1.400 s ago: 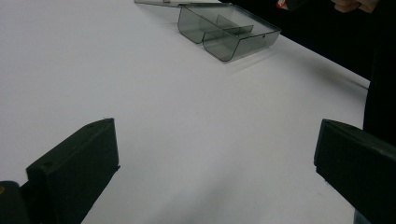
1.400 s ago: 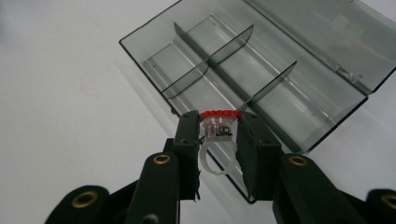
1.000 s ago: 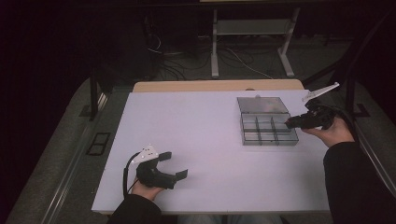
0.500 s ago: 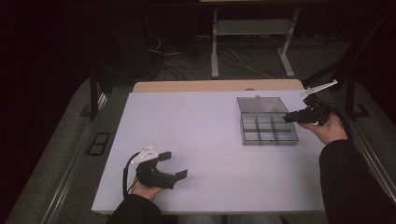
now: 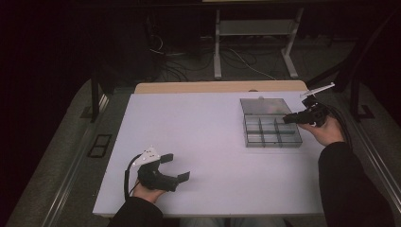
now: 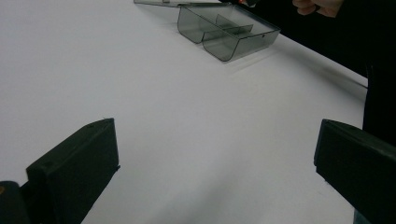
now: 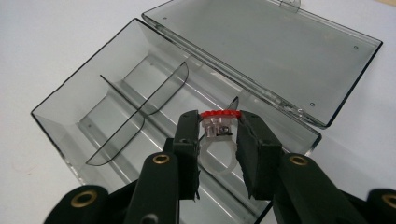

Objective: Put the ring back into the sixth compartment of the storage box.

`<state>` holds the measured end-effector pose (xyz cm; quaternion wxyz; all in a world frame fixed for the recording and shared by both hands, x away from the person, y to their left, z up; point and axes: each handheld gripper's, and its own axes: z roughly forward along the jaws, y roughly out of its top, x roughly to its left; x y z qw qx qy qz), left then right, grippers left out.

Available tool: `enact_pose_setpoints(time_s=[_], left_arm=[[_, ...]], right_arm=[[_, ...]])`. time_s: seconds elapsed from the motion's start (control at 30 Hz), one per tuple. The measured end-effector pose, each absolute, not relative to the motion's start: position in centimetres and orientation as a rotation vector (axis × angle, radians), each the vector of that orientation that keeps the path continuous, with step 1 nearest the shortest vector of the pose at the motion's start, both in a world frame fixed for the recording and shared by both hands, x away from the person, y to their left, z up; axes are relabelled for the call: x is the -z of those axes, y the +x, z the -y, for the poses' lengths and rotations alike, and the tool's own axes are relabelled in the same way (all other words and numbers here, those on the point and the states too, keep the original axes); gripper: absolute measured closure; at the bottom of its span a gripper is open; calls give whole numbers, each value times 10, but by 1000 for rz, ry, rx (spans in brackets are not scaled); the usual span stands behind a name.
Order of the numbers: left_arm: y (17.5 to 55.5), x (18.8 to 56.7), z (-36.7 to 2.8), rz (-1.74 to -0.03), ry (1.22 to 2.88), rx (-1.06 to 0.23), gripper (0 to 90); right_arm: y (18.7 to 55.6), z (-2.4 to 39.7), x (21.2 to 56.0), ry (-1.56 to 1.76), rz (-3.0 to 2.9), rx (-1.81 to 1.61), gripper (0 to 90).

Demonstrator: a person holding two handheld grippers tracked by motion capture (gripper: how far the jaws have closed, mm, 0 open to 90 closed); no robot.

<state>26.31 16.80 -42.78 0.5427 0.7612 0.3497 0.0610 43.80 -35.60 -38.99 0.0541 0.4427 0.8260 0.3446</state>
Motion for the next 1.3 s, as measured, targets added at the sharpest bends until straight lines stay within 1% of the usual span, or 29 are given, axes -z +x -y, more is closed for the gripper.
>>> enact_pose_setpoints(time_s=[1.0,1.3], left_arm=[[263,428,-166,-828,1821,-139,0],[263,429,-166,-826,1824,-141,0]], right_arm=[[454,347,425,1428,-2500,-911,688],[452,345,423,1418,-2497,-896,669]])
